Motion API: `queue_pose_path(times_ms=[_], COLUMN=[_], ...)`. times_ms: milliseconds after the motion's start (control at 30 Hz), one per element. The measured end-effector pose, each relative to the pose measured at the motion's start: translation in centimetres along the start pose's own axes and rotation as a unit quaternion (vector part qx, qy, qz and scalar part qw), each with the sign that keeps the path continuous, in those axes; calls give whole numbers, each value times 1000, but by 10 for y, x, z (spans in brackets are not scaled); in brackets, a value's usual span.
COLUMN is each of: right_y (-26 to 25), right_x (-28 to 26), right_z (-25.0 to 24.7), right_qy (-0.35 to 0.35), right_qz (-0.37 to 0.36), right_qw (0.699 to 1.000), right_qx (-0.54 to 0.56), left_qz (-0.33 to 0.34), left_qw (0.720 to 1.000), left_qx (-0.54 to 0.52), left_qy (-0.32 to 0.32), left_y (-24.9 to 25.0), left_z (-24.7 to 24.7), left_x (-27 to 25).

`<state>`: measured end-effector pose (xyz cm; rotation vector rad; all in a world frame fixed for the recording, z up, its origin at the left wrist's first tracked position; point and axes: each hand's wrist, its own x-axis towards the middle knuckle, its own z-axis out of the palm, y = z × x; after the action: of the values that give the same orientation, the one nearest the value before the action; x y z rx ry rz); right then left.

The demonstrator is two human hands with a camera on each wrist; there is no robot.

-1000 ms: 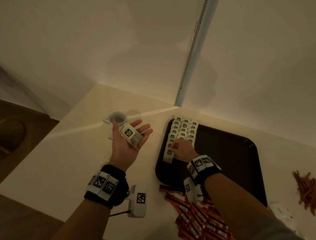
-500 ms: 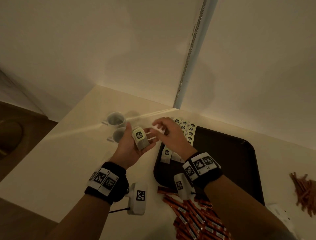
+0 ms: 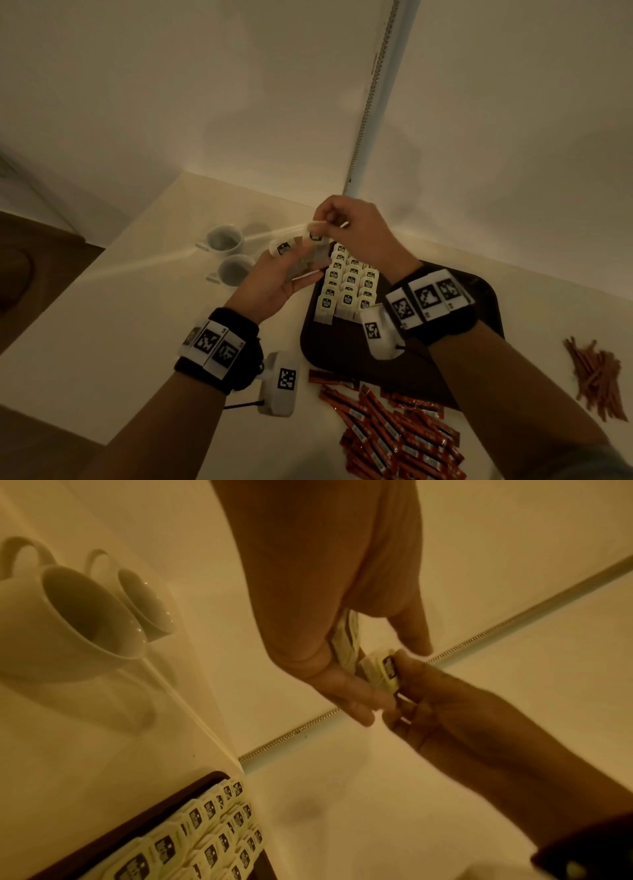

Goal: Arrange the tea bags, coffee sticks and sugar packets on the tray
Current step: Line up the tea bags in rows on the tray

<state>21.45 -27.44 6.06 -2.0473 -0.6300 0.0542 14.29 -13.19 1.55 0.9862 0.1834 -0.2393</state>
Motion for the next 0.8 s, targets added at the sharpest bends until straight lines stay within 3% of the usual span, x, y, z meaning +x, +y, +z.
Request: queue_pose_path(times_ms=[267, 467, 800], right_y=[-51, -74, -76], right_x=[8, 11, 8], right_z=[-31, -31, -34], right_qy=[-1, -44, 13], right_qz=[-71, -93, -72], right_qw=[991, 958, 967], right_qx=[-115, -267, -244], left_qz=[98, 91, 101], left_qw=[992, 980, 976], left_qx=[-80, -172, -192], left_qy=[-18, -40, -34], left_y=[-3, 1, 5], left_z=[29, 45, 46], left_x=[0, -2, -8])
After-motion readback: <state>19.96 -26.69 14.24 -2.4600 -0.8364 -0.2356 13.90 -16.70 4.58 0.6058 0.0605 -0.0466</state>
